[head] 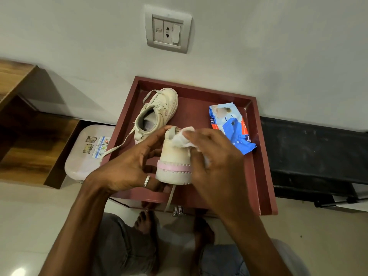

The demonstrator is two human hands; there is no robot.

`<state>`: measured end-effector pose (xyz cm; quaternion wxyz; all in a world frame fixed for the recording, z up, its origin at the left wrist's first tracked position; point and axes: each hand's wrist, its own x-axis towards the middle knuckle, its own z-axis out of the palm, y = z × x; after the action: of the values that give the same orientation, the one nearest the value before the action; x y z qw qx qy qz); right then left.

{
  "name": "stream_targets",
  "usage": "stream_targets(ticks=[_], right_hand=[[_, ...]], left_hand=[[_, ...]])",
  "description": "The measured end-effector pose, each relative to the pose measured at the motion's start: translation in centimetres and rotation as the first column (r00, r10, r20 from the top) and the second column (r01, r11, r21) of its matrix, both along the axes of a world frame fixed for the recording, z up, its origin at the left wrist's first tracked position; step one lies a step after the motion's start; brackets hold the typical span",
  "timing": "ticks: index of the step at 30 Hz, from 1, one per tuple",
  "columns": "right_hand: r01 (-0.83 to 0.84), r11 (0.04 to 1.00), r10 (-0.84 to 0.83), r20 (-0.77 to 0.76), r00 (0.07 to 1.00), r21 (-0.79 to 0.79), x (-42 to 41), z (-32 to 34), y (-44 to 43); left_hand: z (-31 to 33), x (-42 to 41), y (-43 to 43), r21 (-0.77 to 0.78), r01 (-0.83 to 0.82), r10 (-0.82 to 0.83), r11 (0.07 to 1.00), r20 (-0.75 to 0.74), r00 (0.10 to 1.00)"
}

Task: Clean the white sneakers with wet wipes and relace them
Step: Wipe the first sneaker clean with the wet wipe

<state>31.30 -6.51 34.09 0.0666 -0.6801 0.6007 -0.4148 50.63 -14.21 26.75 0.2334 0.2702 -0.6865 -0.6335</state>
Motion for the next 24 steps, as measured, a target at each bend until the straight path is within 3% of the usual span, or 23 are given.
stream_targets(ticks=[2, 5, 7, 8, 10, 11, 14, 19, 21, 24], right_hand=[[-0.020, 1.000, 0.020, -0.030, 0.999, -0.009, -0.4, -0.8, -0.5], [0.111, 0.990, -0.111, -0.002, 0.994, 0.089, -3.1, -2.9, -2.0], [0.144, 0.964, -0.143, -0.020, 0.990, 0.223, -4.6, -4.0, -2.6], [0.139, 0.954, -0.142, -0.010, 0.990, 0.265, -4.8, -4.1, -2.6], [0.128, 0.963, -0.135, 0.012, 0.991, 0.237, -4.3, -3.6, -2.2], [0.122, 0.972, -0.130, 0.025, 0.991, 0.201, -3.9, -3.1, -1.8], [0.063, 0.979, -0.081, 0.083, 0.993, 0.192, -3.7, -2.6, -1.3], [0.168, 0.861, -0.090, -0.181, 0.979, 0.479, -7.4, -5.9, -2.3], [0.213, 0.838, -0.112, -0.224, 0.968, 0.502, -8.4, -6.5, -2.5], [0.248, 0.833, -0.143, -0.240, 0.960, 0.495, -8.8, -6.8, -2.5]], left_hand=[[-0.4, 0.2, 0.2, 0.026, 0.000, 0.001, 1.000, -0.022, 1.000], [-2.6, 0.3, -1.8, 0.203, -0.181, 0.171, 0.962, 0.063, 0.983], [-3.8, -0.7, -2.9, 0.229, -0.170, 0.146, 0.959, 0.118, 0.982], [-4.2, -0.6, -3.2, 0.123, -0.153, 0.137, 0.981, 0.129, 0.982], [-4.6, -0.6, -3.8, 0.077, -0.153, 0.141, 0.985, 0.145, 0.979], [-4.6, -0.7, -4.0, 0.151, -0.153, 0.137, 0.977, 0.111, 0.984], [-4.6, 0.9, -3.8, 0.153, -0.237, 0.204, 0.959, 0.202, 0.958], [-3.9, 0.8, -2.3, 0.092, -0.130, 0.114, 0.987, 0.161, 0.980], [-2.2, 0.3, -1.6, 0.134, -0.119, 0.106, 0.984, 0.104, 0.989], [-1.1, 0.6, -1.6, 0.020, -0.054, 0.053, 0.998, 0.062, 0.997]])
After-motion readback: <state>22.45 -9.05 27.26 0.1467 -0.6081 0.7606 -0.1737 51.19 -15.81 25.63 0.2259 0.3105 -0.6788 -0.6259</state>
